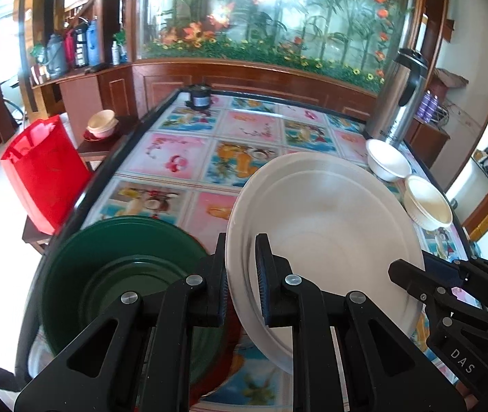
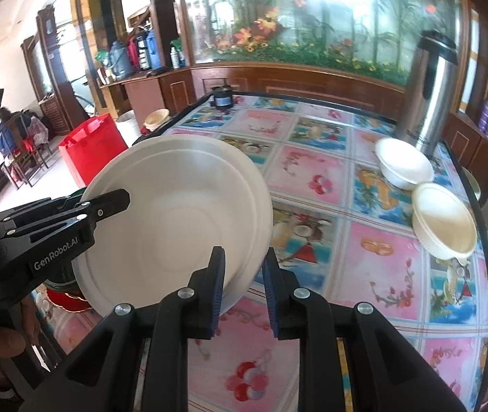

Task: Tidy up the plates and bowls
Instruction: 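Carry the white plate over and lower it into the green basin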

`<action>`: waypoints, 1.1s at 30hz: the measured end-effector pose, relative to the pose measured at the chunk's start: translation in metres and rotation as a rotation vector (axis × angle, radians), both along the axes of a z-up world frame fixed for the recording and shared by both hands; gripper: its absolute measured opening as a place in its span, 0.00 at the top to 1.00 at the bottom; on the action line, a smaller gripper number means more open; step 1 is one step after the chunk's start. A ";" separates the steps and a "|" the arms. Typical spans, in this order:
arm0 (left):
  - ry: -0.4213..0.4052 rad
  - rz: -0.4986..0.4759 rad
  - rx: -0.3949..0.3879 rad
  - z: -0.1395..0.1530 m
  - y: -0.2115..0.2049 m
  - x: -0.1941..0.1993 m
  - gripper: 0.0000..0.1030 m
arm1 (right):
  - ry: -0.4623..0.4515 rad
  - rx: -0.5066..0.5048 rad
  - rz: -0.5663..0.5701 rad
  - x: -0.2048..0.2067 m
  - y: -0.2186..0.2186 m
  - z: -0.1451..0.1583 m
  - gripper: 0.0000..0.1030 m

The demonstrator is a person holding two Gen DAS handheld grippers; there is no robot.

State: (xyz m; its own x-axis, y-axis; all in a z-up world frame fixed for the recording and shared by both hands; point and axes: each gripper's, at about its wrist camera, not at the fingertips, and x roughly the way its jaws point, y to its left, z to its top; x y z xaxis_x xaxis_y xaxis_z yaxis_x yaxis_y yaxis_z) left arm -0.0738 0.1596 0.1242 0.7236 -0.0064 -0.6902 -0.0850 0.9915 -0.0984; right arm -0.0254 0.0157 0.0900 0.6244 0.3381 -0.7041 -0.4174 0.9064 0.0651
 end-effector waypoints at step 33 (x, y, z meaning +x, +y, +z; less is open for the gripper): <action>0.059 0.235 -0.016 -0.043 0.122 -0.044 0.86 | 0.058 -0.117 0.245 -0.004 0.140 -0.028 0.77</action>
State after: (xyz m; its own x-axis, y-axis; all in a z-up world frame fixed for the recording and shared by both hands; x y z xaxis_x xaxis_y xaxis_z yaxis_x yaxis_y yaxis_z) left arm -0.1175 0.2820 0.0810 0.6648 0.1465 -0.7325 -0.3195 0.9421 -0.1016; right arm -0.0296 0.1553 0.0617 0.4918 0.3882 -0.7793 -0.6234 0.7819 -0.0039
